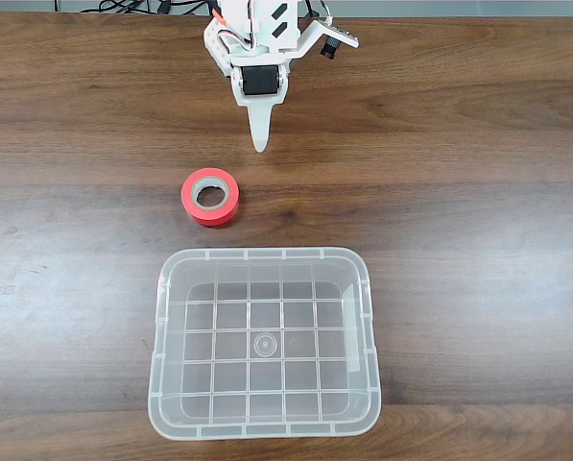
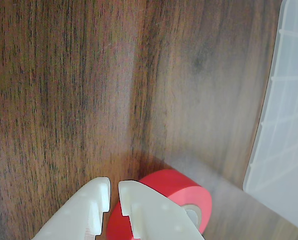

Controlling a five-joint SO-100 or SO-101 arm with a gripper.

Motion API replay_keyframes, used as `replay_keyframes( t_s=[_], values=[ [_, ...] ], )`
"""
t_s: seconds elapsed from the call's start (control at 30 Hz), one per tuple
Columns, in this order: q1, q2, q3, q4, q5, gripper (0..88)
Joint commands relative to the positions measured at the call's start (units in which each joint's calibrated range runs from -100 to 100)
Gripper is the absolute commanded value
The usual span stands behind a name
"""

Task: Grab the tape and place it in the box.

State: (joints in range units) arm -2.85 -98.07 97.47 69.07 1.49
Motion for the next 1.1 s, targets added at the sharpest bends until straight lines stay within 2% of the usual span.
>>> replay_keyframes(
  t_s=[0.0, 1.07],
  values=[
    [0.15, -0.80, -0.63, -1.60, -0.01, 1.7],
    [0.29, -0.72, -1.15, -1.60, 0.25, 1.3]
  ],
)
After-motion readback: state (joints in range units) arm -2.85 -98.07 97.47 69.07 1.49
